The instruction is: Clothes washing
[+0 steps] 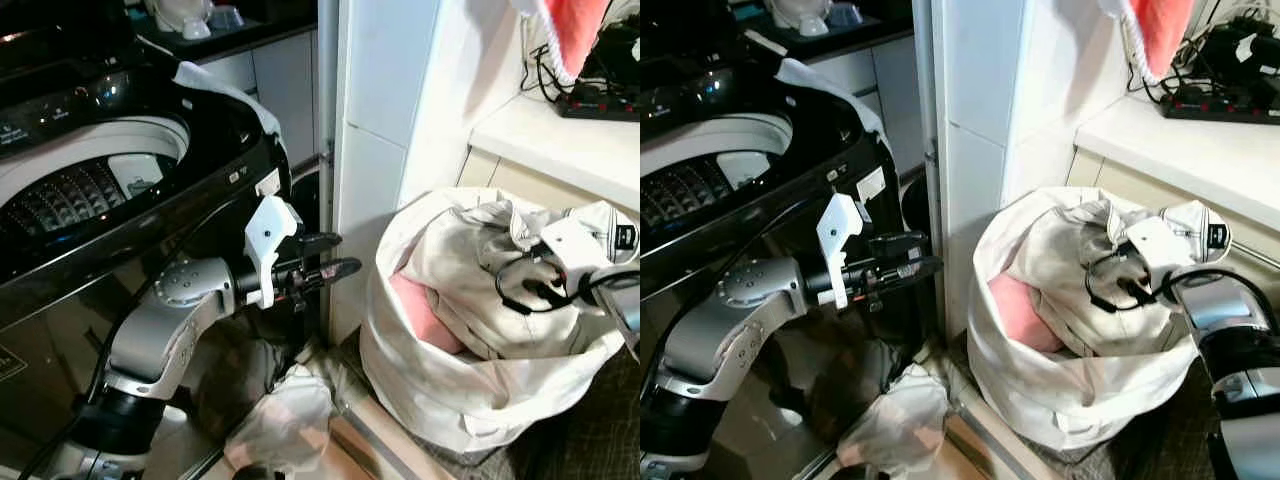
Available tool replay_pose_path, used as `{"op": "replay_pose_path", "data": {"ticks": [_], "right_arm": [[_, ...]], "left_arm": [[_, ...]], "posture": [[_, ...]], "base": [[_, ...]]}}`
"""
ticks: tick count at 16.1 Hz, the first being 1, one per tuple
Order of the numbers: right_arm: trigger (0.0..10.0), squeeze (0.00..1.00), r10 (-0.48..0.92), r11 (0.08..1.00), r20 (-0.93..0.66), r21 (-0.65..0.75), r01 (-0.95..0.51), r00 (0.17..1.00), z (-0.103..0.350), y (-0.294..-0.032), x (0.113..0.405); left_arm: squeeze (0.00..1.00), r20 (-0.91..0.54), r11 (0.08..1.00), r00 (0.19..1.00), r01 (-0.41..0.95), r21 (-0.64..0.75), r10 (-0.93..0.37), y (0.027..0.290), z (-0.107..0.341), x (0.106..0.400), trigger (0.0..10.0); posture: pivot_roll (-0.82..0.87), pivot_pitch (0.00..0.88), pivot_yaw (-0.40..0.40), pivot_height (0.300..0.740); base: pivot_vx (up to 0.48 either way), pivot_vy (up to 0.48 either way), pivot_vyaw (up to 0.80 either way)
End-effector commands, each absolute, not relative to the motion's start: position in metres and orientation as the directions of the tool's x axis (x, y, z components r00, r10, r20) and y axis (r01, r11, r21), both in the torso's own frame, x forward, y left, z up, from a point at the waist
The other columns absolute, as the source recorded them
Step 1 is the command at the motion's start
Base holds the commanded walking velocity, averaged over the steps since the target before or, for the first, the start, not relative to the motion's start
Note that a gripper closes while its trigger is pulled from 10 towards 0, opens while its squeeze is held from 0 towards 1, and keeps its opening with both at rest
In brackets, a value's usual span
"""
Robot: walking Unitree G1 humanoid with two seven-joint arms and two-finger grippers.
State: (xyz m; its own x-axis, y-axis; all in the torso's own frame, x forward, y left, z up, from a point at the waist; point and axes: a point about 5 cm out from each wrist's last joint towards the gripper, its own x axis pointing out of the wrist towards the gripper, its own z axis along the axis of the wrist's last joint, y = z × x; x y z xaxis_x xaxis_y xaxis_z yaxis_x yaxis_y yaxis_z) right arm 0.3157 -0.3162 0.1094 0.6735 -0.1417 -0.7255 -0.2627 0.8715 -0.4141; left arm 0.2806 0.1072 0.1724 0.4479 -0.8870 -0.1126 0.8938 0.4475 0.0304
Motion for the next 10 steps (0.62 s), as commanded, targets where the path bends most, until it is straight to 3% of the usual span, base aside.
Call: {"op": "replay_pose_path", "data": {"ticks": [1,4,5,6,10], "right_arm": [[10.0,0.0,-0.145,0.857,-0.756,-0.419,-0.301,0.638,0.103,-0.317,0.314],[10.0,0.0,-0.108,0.885,-0.792,-0.353,-0.305,0.601,0.089,-0.316,0.309],[8.2,0.0,-0.103,0.891,-0.793,-0.342,-0.299,0.601,0.088,-0.316,0.309],[0.0,0.0,-0.097,0.888,-0.796,-0.341,-0.31,0.597,0.085,-0.316,0.307],[0.0,0.0,-0.076,0.89,-0.798,-0.324,-0.321,0.598,0.081,-0.316,0.307]], "left_arm": [[0.0,-0.127,0.42,0.42,0.907,0.027,-0.899,0.106,0.174,0.278,10.0],[0.0,-0.135,0.325,0.323,0.946,0.006,-0.937,0.104,0.177,0.269,10.0],[0.0,-0.129,0.304,0.302,0.953,0.007,-0.944,0.103,0.178,0.267,10.0],[0.0,-0.105,0.274,0.272,0.962,-0.004,-0.956,0.101,0.179,0.263,10.0],[0.0,-0.101,0.253,0.252,0.968,0.003,-0.963,0.098,0.181,0.262,10.0]], "posture": [[0.01,0.0,0.043,0.74],[0.02,0.0,0.037,0.74],[0.02,0.0,0.035,0.74],[0.02,0.0,0.033,0.74],[0.03,0.0,0.031,0.74]], "base": [[0.0,0.0,0.0],[0.0,0.0,0.0],[0.0,0.0,0.0],[0.0,0.0,0.0],[0.0,0.0,0.0]]}}
